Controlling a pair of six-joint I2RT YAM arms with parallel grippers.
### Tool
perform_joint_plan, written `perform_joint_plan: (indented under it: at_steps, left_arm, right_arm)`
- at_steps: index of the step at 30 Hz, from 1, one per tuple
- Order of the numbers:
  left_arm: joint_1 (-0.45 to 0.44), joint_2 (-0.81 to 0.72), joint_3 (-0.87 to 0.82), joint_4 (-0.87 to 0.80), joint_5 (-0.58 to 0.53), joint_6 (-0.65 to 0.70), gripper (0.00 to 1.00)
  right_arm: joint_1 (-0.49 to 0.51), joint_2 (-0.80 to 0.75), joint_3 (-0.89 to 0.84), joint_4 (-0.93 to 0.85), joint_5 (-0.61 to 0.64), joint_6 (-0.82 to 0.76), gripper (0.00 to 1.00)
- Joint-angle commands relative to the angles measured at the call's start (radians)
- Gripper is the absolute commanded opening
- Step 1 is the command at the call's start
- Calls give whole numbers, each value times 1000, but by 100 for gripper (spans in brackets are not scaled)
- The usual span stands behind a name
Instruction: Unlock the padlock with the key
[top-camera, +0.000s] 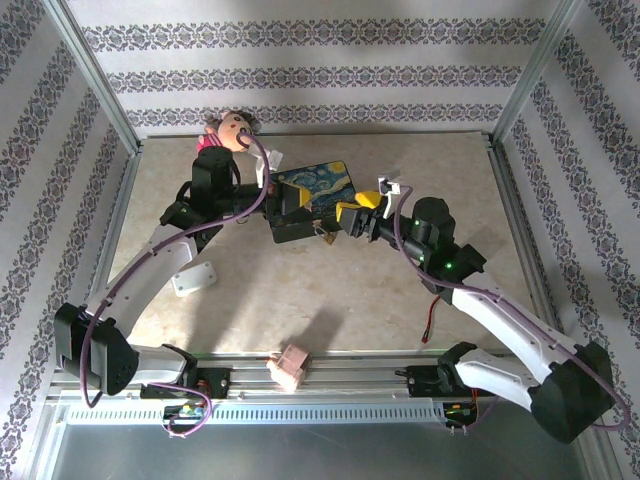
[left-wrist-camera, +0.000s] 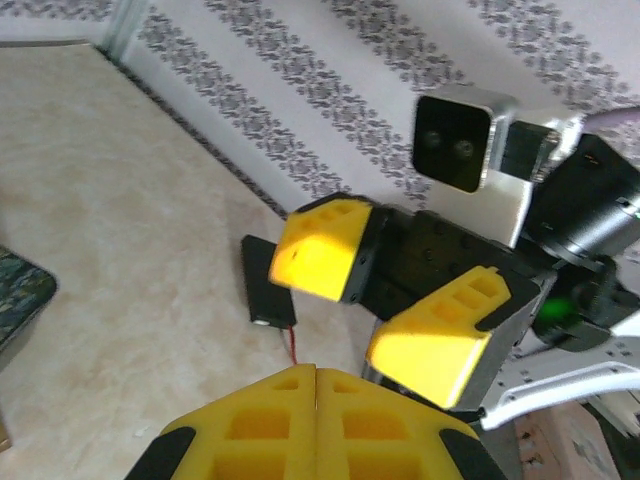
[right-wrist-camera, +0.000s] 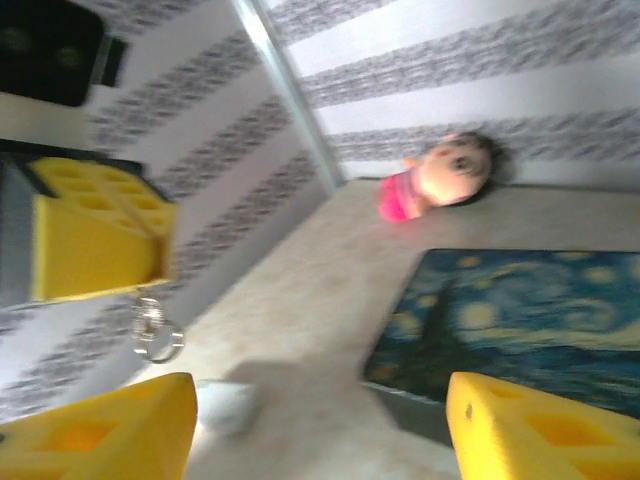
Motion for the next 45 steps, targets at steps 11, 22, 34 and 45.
perform_joint_plan:
  at_steps: [11, 22, 34, 45]
  left_arm:
    - [12, -29, -48, 287, 184, -88, 0]
    - [12, -24, -54, 354, 202, -146, 0]
    - [14, 8, -58, 442, 244, -223, 0]
    - [13, 12, -66, 455, 254, -237, 0]
  right_arm:
    - [2, 70, -1, 365, -249, 296, 62]
    - [27, 116, 30, 365, -270, 306, 48]
    - [48, 117, 41, 368, -278, 278, 50]
    - [62, 118, 60, 392, -289, 276, 42]
